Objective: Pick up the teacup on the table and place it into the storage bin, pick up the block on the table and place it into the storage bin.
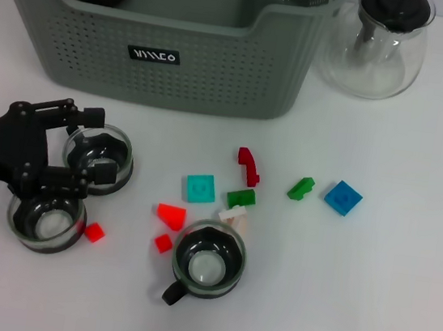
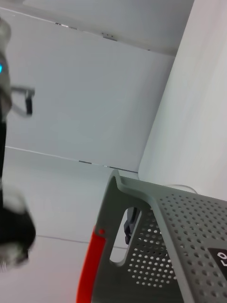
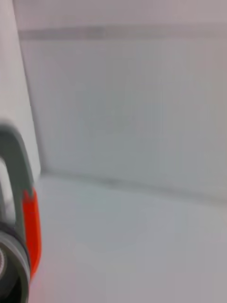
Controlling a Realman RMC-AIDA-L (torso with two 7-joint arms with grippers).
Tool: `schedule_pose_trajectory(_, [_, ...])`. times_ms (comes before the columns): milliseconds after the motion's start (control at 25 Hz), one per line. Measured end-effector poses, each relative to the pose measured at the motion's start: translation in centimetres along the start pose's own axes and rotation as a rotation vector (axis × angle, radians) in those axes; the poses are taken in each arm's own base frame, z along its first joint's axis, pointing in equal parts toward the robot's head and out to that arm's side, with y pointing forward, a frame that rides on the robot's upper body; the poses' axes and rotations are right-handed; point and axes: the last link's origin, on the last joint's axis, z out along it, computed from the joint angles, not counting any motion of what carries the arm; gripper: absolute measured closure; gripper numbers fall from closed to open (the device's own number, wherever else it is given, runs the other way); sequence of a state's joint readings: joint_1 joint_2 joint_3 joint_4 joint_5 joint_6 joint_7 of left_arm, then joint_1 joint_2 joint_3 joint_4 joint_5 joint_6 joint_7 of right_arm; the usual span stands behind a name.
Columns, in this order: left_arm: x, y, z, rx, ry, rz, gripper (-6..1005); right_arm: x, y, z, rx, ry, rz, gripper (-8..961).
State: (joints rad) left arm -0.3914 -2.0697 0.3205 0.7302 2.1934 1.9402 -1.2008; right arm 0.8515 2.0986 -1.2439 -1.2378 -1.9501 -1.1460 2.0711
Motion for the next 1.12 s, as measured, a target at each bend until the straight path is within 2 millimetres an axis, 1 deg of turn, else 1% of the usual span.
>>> schedule_pose_trajectory(120, [-0.1, 0.0, 0.1, 0.002, 0.002, -0.006, 126, -0.3, -2.1, 3.5, 0.087, 0.062, 0.072, 897])
schedule_pose_trajectory(240, [-0.2, 0.0, 0.3, -0.001, 0.006, -0.014, 126, 0.4, -4.0, 6.4, 0.178, 0.148, 0.143, 897])
schedule_pose_trajectory(360, [-0.3, 0.1, 0.4, -0.002, 0.008, -0.017, 126, 1.0, -4.8, 8.6, 0.249, 0.232, 0.156, 896])
schedule_pose_trajectory(440, [-0.3, 0.1, 0.4, -0.004, 0.01, -0.024, 126, 1.6, -4.8, 9.5, 0.279, 0.282, 0.149, 896])
schedule_pose_trajectory(520, [-0.4, 0.1, 0.5, -0.002, 0.011, -0.034, 126, 2.4, -4.6, 10.0, 0.296, 0.327, 0.13, 896])
schedule_pose_trajectory(640, [-0.5, 0.0, 0.6, 0.003, 0.01, -0.044, 126, 3.4, -4.5, 10.2, 0.301, 0.371, 0.118, 897])
schedule_pose_trajectory(920, [-0.6, 0.0, 0.9, 0.002, 0.004, -0.052, 126, 6.0, -4.4, 9.6, 0.296, 0.426, 0.143, 896])
schedule_pose_trajectory(1120, [-0.5, -0.1, 1.0, -0.002, 0.0, -0.049, 126, 7.5, -4.3, 9.1, 0.294, 0.455, 0.158, 895])
